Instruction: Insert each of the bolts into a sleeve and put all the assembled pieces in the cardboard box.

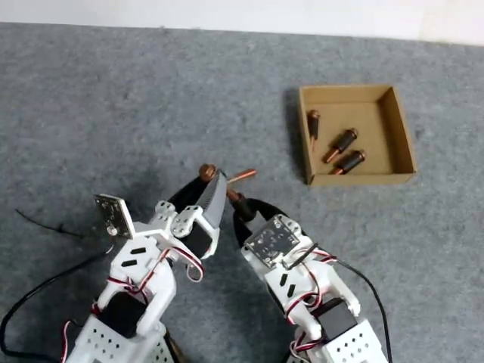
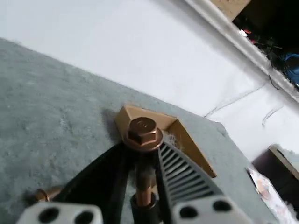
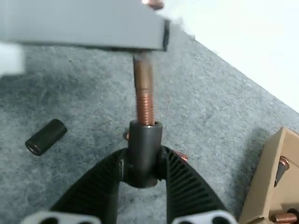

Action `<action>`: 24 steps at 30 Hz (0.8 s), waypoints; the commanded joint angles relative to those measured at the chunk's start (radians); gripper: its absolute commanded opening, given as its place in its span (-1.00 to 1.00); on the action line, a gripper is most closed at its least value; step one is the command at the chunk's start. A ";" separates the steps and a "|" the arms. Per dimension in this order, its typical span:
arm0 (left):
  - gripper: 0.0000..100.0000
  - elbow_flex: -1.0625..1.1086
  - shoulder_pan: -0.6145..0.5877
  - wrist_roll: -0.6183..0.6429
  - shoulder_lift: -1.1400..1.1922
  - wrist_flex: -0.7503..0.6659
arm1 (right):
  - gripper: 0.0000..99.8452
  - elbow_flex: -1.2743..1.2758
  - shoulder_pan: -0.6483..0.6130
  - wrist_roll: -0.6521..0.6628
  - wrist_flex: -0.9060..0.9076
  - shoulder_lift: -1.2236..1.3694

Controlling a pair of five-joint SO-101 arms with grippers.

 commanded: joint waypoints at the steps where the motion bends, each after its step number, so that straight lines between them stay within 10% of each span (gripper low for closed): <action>1: -0.99 0.019 0.058 0.021 0.008 0.051 | -0.99 0.107 -0.005 0.005 -0.038 -0.004; 13: -0.96 0.019 0.053 0.018 0.015 0.074 | -0.99 0.107 -0.005 0.006 -0.035 -0.004; 24: -0.34 0.018 0.056 0.023 0.007 0.167 | -0.99 0.105 0.022 0.005 -0.033 -0.004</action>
